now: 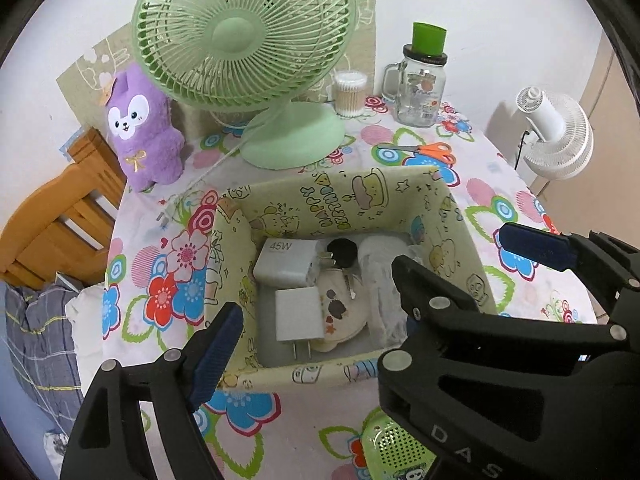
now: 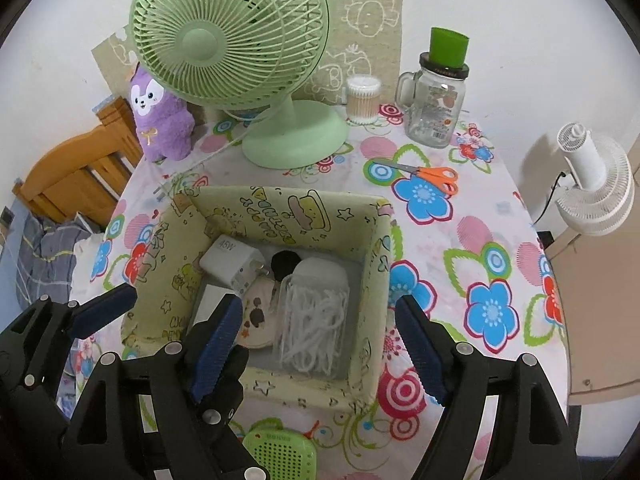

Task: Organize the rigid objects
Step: 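Raise both open tools and move them toward the remote and green speaker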

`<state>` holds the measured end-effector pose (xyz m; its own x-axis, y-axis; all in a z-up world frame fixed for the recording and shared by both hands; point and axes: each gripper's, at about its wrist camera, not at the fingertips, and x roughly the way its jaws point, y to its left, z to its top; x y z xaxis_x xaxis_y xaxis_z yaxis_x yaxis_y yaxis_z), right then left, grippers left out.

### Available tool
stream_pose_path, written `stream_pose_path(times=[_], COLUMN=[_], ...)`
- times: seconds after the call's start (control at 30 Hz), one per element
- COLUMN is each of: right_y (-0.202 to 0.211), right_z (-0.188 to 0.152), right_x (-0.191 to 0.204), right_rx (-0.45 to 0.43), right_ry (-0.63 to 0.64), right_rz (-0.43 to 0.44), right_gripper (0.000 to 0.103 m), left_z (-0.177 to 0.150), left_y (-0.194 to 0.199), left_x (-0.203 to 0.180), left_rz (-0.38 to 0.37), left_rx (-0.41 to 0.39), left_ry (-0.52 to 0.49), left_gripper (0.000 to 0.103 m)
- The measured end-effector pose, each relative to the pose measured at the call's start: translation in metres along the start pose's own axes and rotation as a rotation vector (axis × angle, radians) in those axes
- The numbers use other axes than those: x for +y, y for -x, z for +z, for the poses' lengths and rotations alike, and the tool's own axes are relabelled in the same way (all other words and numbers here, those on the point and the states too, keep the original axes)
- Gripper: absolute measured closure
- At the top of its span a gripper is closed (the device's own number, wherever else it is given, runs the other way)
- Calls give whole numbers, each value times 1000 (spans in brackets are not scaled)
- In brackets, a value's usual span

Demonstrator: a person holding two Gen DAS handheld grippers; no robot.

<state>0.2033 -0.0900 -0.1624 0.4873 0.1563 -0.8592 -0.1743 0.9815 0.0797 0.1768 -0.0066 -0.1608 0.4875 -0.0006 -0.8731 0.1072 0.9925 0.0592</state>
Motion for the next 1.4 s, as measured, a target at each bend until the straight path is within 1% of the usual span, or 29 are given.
stream_pose_path(times=[0.53,0.77,0.93,1.1,1.4], right_y=[32,49,60,70,78], right_z=[-23,-33,-44,-57,-83], right_x=[3,4,3,0,-13], right_rx=[-33,-51,-60,-62,-61], right_ry=[-8,-13,-30,-51,-57], right_rz=[-6,-27,-41,-61,-69], right_gripper=[22,22,22,22,22], left_z=[-21,-31,-40,-51,-71], left_y=[30,46,55,61,61], left_x=[-6,-7,-6,-6,-12], left_rz=[-23,-45,-60,-82,-96], left_rx=[-30,-48,-57,-57,-45], left_ry=[1,10,17,20,38], left_gripper=[17,17,14,13,12])
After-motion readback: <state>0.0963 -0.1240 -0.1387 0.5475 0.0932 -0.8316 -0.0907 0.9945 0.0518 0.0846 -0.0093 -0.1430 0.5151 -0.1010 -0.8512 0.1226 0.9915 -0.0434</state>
